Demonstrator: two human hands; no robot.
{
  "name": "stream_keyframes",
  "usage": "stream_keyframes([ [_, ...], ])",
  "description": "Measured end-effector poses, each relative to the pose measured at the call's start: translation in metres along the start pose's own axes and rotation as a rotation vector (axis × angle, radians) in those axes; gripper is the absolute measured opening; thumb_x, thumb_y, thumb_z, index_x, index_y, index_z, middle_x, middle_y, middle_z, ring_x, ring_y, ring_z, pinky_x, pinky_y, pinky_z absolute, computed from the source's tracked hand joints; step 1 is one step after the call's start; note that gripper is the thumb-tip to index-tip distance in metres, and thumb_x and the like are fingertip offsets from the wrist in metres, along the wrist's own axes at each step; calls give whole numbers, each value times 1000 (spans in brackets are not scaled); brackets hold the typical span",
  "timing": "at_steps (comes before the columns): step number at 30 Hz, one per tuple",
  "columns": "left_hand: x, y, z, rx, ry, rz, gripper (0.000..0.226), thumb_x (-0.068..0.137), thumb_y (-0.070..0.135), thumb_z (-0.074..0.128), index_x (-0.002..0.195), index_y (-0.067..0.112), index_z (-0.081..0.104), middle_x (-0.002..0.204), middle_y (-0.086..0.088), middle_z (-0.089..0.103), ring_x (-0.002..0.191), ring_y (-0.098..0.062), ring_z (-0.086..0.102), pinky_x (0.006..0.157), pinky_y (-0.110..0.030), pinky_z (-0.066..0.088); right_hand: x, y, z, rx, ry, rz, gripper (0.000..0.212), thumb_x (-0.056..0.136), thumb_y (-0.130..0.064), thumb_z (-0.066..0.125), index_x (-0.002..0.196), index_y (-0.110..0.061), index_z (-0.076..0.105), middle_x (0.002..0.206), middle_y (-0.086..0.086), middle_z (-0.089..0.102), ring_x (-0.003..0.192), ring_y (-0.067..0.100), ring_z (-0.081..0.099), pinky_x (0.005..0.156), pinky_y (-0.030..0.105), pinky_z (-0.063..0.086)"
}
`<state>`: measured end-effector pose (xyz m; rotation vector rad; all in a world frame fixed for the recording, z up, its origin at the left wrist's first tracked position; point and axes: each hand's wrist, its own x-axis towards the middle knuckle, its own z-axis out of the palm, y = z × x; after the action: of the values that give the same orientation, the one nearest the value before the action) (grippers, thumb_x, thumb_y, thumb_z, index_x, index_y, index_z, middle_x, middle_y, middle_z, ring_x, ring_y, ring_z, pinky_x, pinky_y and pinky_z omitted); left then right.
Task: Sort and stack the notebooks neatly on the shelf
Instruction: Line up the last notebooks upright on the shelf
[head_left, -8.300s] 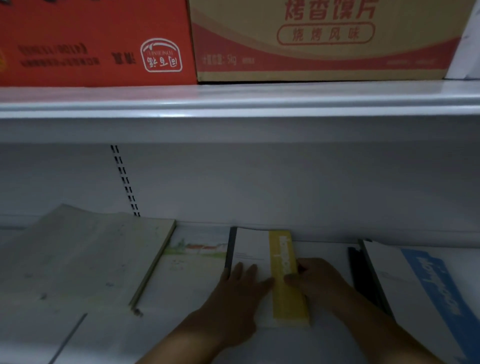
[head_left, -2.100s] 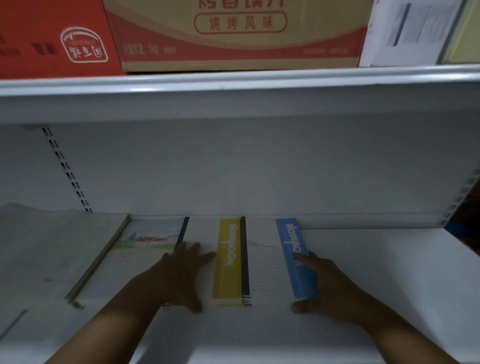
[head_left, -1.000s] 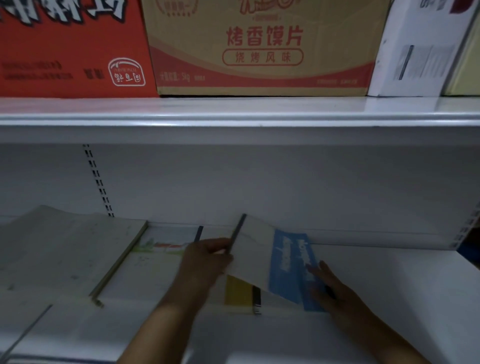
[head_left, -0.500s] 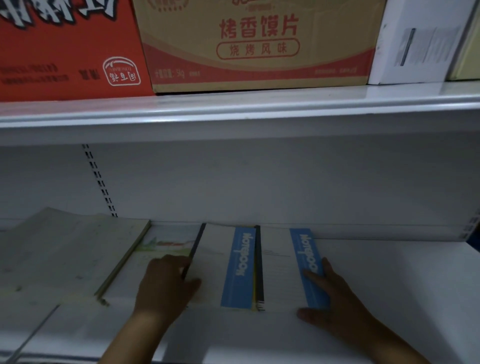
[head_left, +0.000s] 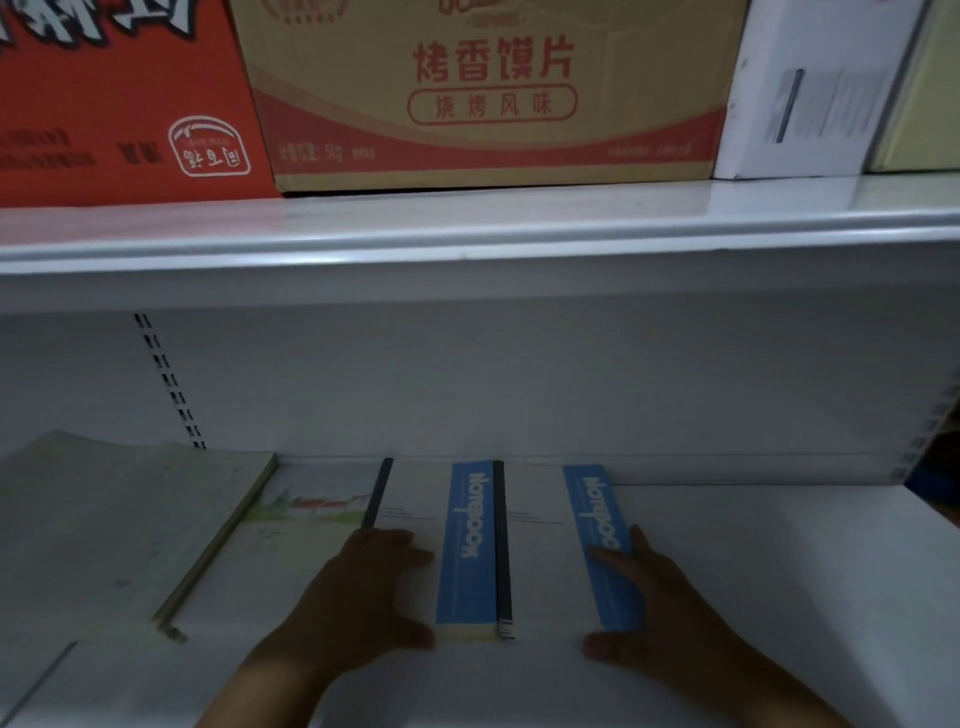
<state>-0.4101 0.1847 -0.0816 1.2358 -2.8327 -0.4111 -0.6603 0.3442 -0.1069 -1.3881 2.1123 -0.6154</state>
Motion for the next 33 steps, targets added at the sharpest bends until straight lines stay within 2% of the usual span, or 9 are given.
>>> stream_keyframes([
  [4, 8, 4, -1, 114, -148, 84, 96, 71, 49, 70, 146, 39, 11, 158, 8, 1, 145, -13, -4, 120, -41, -3, 10, 0, -8, -126, -26, -1, 141, 11, -97, 36, 142, -46, 16, 157, -3, -2, 143, 15, 6, 118, 30, 16],
  [8, 19, 2, 0, 142, -151, 193, 88, 71, 45, 68, 144, 39, 19, 155, 11, 11, 143, -13, 6, 117, -48, 10, 10, 4, 1, -59, 66, -33, 127, 14, -98, 41, 131, -53, 21, 154, -9, 10, 139, 8, 13, 115, 23, 17],
  [11, 22, 0, 1, 158, -160, 228, 89, 69, 45, 68, 144, 36, 20, 154, 11, 14, 141, -14, 10, 116, -48, 14, 7, 6, 5, -5, 85, -30, 127, 16, -96, 46, 132, -51, 21, 151, -9, 14, 138, 8, 16, 115, 22, 17],
  [19, 21, 2, 2, 156, -201, 229, 87, 72, 40, 68, 144, 32, 20, 152, 11, 12, 142, -17, 6, 114, -56, 5, 6, 9, 9, -37, 179, -10, 112, 20, -93, 53, 123, -57, 26, 136, -24, 20, 127, 3, 30, 112, 23, 28],
  [22, 22, 5, 2, 148, -190, 209, 84, 71, 37, 69, 142, 30, 25, 151, 8, 15, 141, -20, 7, 112, -59, 2, 7, 13, 12, -8, 237, -45, 105, 22, -92, 57, 120, -67, 31, 134, -28, 24, 124, 0, 33, 107, 17, 28],
  [26, 18, 5, -2, 135, -206, 236, 85, 74, 34, 68, 144, 28, 21, 153, 4, 14, 142, -20, 7, 113, -56, -1, 5, 17, 15, -102, 228, -18, 106, 29, -97, 46, 125, -61, 21, 140, -24, 19, 131, 2, 29, 107, 13, 20],
  [28, 16, 1, -7, 139, -268, 249, 90, 77, 40, 67, 147, 28, 12, 157, 2, 2, 145, -19, -1, 115, -56, -6, 0, 11, 15, -130, 196, -7, 109, 36, -97, 41, 134, -56, 16, 149, -19, 14, 138, 5, 22, 110, 14, 16],
  [30, 10, -3, -11, 136, -287, 240, 90, 81, 48, 62, 148, 30, 6, 158, 1, -6, 145, -18, -8, 117, -50, -8, -7, 5, 14, -135, 156, 23, 114, 40, -96, 41, 141, -51, 12, 155, -16, 5, 141, 9, 16, 114, 21, 16],
  [33, -12, -7, -18, 155, -210, 213, 83, 86, 53, 53, 148, 31, 4, 158, 2, -8, 145, -16, -10, 119, -40, -6, -18, -4, 16, -121, 172, 64, 130, 35, -99, 36, 146, -42, 0, 157, -10, -6, 144, 18, 10, 118, 33, 19],
])
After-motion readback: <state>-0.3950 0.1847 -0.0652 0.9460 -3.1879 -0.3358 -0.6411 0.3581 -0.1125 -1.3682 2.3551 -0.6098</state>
